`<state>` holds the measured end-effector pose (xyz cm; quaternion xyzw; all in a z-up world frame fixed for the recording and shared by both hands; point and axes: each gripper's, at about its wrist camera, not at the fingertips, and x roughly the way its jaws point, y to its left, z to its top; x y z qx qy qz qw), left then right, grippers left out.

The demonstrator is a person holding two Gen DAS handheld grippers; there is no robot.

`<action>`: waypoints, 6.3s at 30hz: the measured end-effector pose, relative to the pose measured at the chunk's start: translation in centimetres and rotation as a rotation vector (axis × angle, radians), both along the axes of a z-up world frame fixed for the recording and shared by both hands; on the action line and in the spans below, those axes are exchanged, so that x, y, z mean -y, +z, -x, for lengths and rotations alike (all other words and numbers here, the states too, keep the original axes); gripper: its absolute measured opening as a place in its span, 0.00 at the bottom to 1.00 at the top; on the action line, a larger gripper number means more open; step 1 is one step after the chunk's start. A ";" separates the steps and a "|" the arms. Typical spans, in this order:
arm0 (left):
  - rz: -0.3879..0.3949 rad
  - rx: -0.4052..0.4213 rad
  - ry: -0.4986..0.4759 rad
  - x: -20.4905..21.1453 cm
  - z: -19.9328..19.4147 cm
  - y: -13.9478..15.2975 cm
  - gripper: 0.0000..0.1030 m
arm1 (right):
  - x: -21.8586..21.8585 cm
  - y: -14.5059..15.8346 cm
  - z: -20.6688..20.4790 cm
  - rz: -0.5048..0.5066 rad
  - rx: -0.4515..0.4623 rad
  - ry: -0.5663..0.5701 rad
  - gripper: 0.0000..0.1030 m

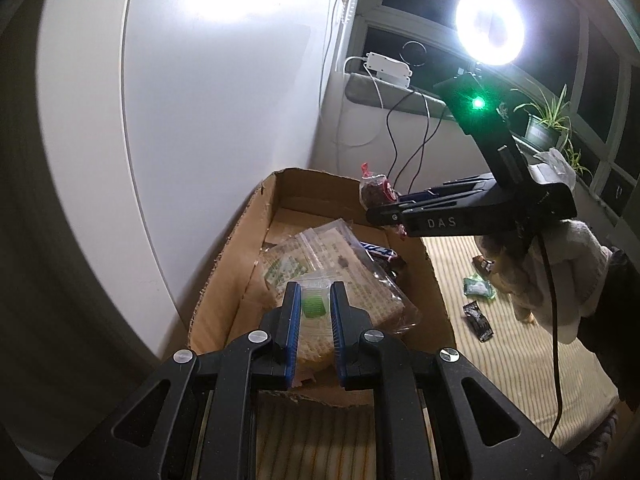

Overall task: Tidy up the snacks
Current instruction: 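Carry both snacks over the cardboard box and open both tools, then move both tools back to the bed toward the remaining snacks, then grasp the black candy packet with the left tool while the right grasps the chocolate egg, then carry both snacks into the cardboard box and open both tools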

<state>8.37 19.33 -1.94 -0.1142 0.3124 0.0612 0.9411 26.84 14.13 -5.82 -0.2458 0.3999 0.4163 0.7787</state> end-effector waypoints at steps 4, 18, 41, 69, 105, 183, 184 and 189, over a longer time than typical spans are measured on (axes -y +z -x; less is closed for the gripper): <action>-0.013 0.001 0.013 -0.1 0.0 0.0 0.15 | 0.0 0.1 0.1 -0.004 0.007 -0.005 0.42; -0.030 0.011 0.022 0.4 0.3 0.7 0.28 | 1.4 1.6 0.7 -0.030 0.044 -0.025 0.57; -0.004 0.027 -0.116 8.1 -0.4 1.9 0.37 | 14.2 5.2 3.1 -0.061 0.139 -0.136 0.85; 0.034 -0.178 -0.261 17.6 -7.7 -4.7 0.37 | 26.9 -2.3 3.7 0.016 0.015 -0.246 0.66; -0.016 -0.222 -0.264 18.1 -9.8 -6.3 0.22 | 26.3 -4.8 2.8 0.041 -0.049 -0.255 0.33; -0.016 -0.039 0.023 -0.1 -9.7 0.8 0.28 | 3.4 1.3 -1.5 -0.157 -0.034 -0.075 0.54; -0.016 -0.037 0.024 -0.2 -9.6 0.9 0.28 | 3.6 1.5 -1.5 -0.157 -0.027 -0.081 0.54; -0.023 -0.032 0.020 0.1 -9.2 1.2 0.28 | 4.4 1.9 -1.3 -0.161 -0.017 -0.098 0.54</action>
